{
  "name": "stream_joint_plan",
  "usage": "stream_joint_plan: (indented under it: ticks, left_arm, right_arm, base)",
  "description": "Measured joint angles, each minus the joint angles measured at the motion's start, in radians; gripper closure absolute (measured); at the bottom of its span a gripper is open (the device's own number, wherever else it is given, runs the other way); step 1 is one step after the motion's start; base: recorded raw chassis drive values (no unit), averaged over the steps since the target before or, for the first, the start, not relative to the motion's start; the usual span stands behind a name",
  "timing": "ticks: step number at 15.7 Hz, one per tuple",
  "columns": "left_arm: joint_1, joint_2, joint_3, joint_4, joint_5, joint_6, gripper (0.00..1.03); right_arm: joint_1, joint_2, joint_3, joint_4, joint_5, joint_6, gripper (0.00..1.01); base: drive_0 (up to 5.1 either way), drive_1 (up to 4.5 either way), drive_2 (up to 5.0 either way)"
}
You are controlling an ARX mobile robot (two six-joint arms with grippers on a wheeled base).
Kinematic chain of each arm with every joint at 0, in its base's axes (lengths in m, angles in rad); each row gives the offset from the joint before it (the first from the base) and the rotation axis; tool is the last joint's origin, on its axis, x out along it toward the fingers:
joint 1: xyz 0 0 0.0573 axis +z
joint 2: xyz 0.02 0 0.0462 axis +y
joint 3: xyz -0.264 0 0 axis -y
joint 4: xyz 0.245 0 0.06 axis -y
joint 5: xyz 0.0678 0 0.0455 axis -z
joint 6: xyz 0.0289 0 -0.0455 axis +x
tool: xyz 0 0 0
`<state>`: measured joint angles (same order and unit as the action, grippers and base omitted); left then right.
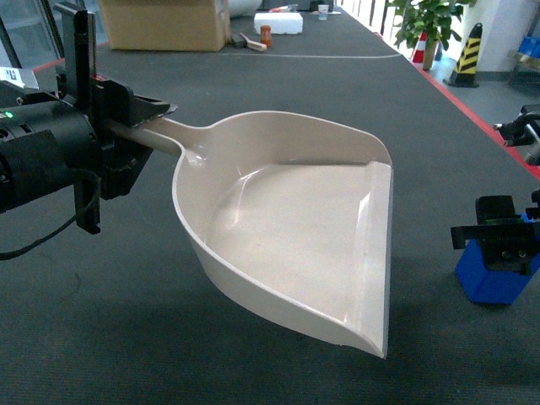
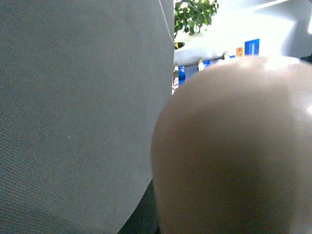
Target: Place part in tray to right shelf
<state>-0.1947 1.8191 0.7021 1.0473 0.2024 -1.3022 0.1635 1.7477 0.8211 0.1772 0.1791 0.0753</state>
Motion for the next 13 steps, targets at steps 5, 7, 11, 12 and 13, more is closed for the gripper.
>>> stream_joint_plan:
  ticks: [5, 7, 11, 12, 13]
  left_arm:
    - [0.000, 0.000, 0.000, 0.000, 0.000, 0.000, 0.85]
    - [0.000, 0.000, 0.000, 0.000, 0.000, 0.000, 0.85]
    - [0.000, 0.000, 0.000, 0.000, 0.000, 0.000, 0.85]
    - [0.000, 0.000, 0.000, 0.000, 0.000, 0.000, 0.85]
    - [0.000, 0.000, 0.000, 0.000, 0.000, 0.000, 0.85]
  right_arm:
    - [0.002, -0.036, -0.023, -0.016, -0.001, 0.011, 0.55]
    - [0.012, -0.064, -0.032, -0.034, -0.010, 0.014, 0.55]
    - [0.033, -0.145, -0.031, -0.051, -0.021, 0.022, 0.55]
    - [0.044, -0.169, -0.027, -0.058, -0.025, 0.023, 0.55]
    - [0.050, -0.181, -0.024, -0.060, -0.025, 0.024, 0.55]
  base:
    - [0.0, 0.00, 0.0]
    - [0.0, 0.00, 0.0]
    - [0.0, 0.00, 0.0]
    - [0.0, 0.00, 0.0]
    - [0.0, 0.00, 0.0]
